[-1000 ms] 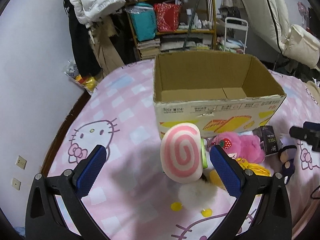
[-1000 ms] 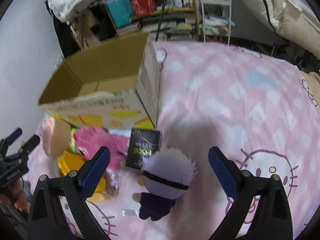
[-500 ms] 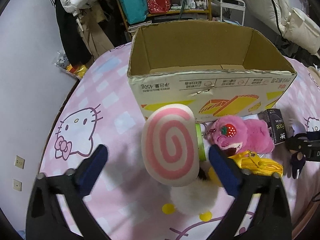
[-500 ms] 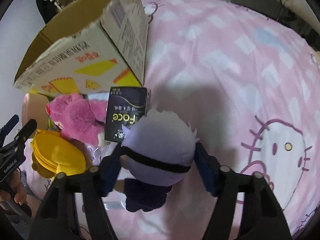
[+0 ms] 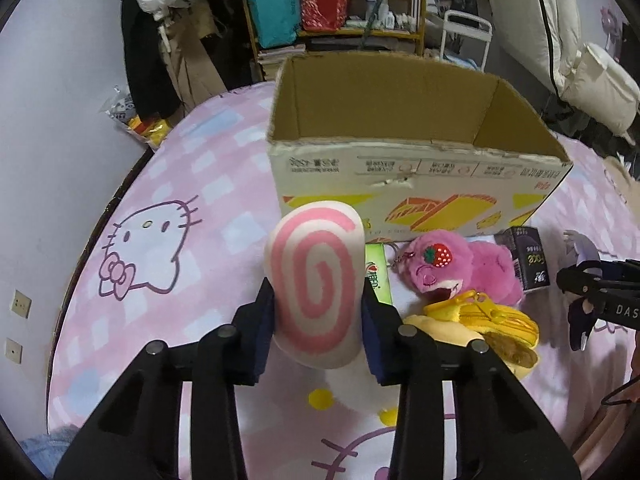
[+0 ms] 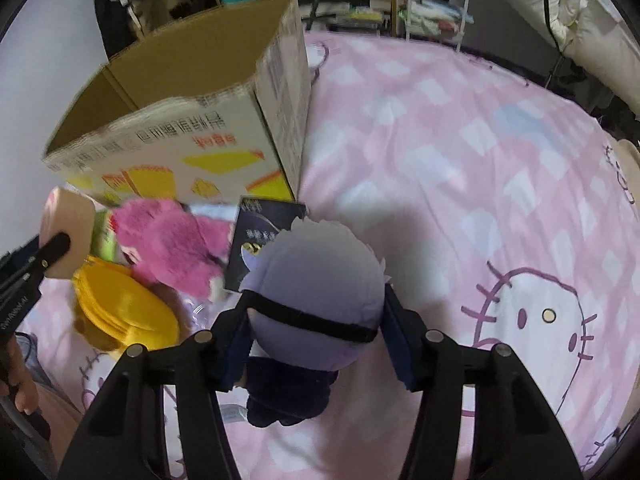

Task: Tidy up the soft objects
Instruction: 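Grasp the swirl cushion with the left tool while the right tool grasps the purple doll, then lift the swirl cushion and purple doll over the box and release both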

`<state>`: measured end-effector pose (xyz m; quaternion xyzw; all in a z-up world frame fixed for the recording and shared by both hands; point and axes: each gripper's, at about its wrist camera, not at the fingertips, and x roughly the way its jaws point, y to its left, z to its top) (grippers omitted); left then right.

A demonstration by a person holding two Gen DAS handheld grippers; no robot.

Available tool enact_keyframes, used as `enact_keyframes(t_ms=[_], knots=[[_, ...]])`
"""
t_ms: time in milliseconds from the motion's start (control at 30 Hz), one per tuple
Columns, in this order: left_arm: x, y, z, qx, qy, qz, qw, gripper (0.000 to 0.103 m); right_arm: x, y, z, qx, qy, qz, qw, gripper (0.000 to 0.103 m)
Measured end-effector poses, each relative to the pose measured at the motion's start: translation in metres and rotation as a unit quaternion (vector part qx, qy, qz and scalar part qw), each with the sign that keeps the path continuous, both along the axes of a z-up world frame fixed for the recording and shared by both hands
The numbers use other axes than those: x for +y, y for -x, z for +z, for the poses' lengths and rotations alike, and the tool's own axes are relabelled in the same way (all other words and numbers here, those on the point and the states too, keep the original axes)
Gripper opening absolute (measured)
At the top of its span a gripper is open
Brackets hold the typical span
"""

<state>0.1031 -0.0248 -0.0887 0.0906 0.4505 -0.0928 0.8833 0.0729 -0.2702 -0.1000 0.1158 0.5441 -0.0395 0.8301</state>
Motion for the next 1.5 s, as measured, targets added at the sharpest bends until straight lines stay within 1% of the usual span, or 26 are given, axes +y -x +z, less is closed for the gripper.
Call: enact_keyframes(t_ms=[167, 300, 333, 400, 433, 467, 500, 600, 767, 867, 933, 1067, 1133, 1333, 1433, 1500], knots=[[0.006, 0.017, 0.015, -0.036, 0.003, 0.009, 0.9993, 0.037, 0.001, 0.015, 0.03, -0.073, -0.005, 0.002, 0.997, 0.061], [0.007, 0.032, 0.031, -0.072, 0.004, 0.009, 0.9973, 0.037, 0.002, 0.024, 0.054, -0.135, 0.005, 0.007, 0.991, 0.061], [0.007, 0.038, 0.037, -0.091, 0.003, 0.01, 0.9958, 0.037, 0.003, 0.026, 0.061, -0.155, 0.009, 0.008, 0.988, 0.061], [0.009, 0.045, 0.047, -0.109, 0.008, 0.012, 0.9939, 0.037, 0.007, 0.032, 0.072, -0.19, 0.018, 0.011, 0.982, 0.061], [0.01, 0.048, 0.053, -0.117, 0.017, 0.012, 0.9929, 0.037, 0.001, 0.023, 0.071, -0.205, 0.023, 0.011, 0.979, 0.061], [0.012, 0.052, 0.06, -0.123, 0.034, 0.01, 0.9918, 0.037, 0.003, 0.027, 0.078, -0.222, 0.028, 0.011, 0.975, 0.061], [0.012, 0.055, 0.066, -0.13, 0.041, 0.008, 0.9907, 0.037, 0.004, 0.03, 0.085, -0.236, 0.033, 0.009, 0.971, 0.061], [0.011, 0.069, 0.089, -0.17, 0.032, 0.004, 0.985, 0.036, 0.002, 0.032, 0.099, -0.277, 0.035, 0.001, 0.96, 0.061], [0.013, 0.076, 0.122, -0.216, 0.041, 0.007, 0.9755, 0.036, 0.006, 0.037, 0.125, -0.335, 0.046, 0.005, 0.941, 0.061], [0.014, 0.073, 0.137, -0.232, 0.048, 0.005, 0.9714, 0.036, 0.009, 0.036, 0.14, -0.361, 0.059, 0.008, 0.931, 0.061], [0.013, 0.071, 0.145, -0.243, 0.044, 0.007, 0.969, 0.036, 0.01, 0.033, 0.149, -0.378, 0.061, 0.007, 0.924, 0.061], [0.01, 0.059, 0.156, -0.26, 0.042, 0.012, 0.9645, 0.036, 0.01, 0.026, 0.168, -0.411, 0.056, 0.006, 0.91, 0.061], [0.009, 0.052, 0.16, -0.265, 0.041, 0.013, 0.9632, 0.036, 0.012, 0.02, 0.176, -0.423, 0.062, 0.01, 0.904, 0.061], [0.002, 0.029, 0.164, -0.277, 0.035, 0.011, 0.9601, 0.037, 0.019, -0.003, 0.184, -0.429, 0.079, 0.028, 0.899, 0.061], [-0.005, 0.017, 0.157, -0.288, 0.012, 0.015, 0.9573, 0.037, 0.027, -0.014, 0.177, -0.427, 0.099, 0.041, 0.898, 0.061], [-0.007, 0.008, 0.151, -0.279, 0.02, 0.013, 0.9599, 0.037, 0.03, -0.02, 0.169, -0.423, 0.099, 0.045, 0.9, 0.062]])
